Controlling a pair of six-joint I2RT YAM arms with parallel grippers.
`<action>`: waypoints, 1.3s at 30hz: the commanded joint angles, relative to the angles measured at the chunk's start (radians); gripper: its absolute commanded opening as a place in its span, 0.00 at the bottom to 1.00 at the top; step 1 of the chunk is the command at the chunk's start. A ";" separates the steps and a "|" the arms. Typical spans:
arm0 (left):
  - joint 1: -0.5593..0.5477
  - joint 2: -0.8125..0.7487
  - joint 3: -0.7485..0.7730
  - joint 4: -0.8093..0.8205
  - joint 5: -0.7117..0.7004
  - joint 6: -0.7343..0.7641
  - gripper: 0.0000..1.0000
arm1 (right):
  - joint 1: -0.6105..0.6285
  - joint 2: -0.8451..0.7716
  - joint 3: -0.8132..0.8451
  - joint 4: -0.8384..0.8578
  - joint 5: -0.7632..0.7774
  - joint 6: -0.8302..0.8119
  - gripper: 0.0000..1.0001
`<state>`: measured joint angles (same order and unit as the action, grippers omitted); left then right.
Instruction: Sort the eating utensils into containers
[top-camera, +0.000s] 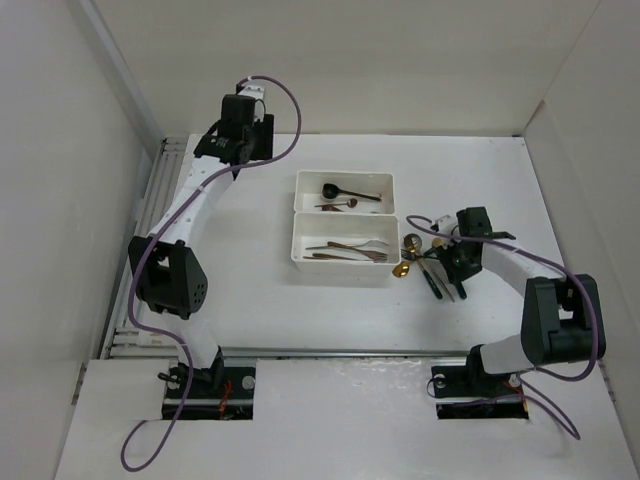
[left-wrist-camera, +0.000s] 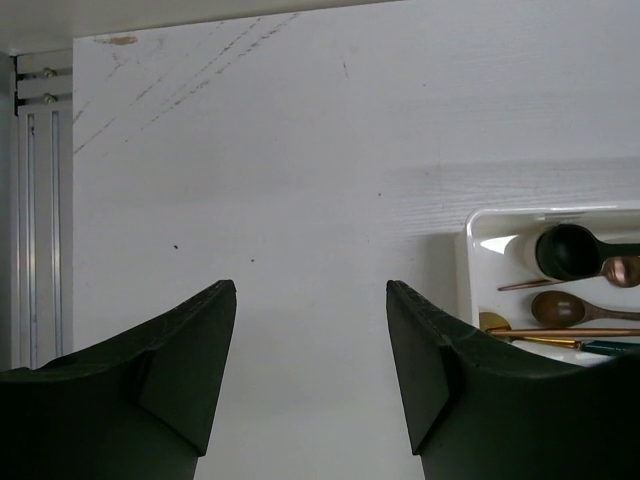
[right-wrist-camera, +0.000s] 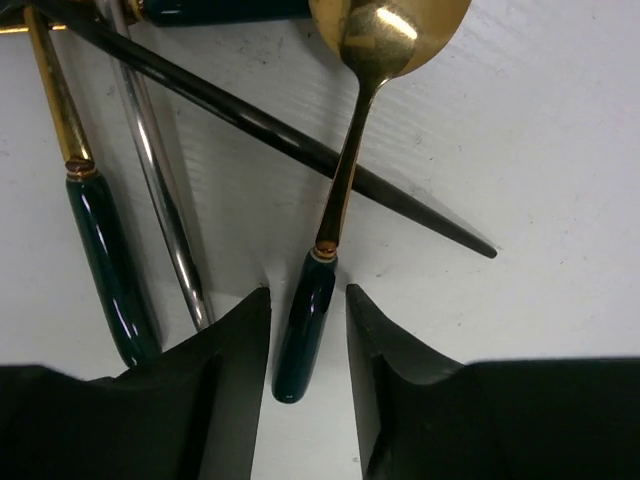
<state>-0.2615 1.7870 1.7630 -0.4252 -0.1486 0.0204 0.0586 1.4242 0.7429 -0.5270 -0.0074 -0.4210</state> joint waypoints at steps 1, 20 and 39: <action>0.007 -0.074 -0.020 0.000 -0.020 -0.039 0.59 | -0.009 0.024 0.009 0.050 0.004 -0.057 0.40; 0.060 -0.083 -0.106 0.011 0.014 -0.080 0.59 | 0.054 -0.360 0.105 0.364 -0.038 -0.097 0.00; 0.249 -0.262 -0.309 0.082 -0.167 -0.106 0.60 | 0.468 0.389 0.687 0.397 -0.135 -0.532 0.15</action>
<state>-0.0376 1.5921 1.4727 -0.3923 -0.2714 -0.0700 0.5083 1.8126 1.3933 -0.1646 -0.1104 -0.9043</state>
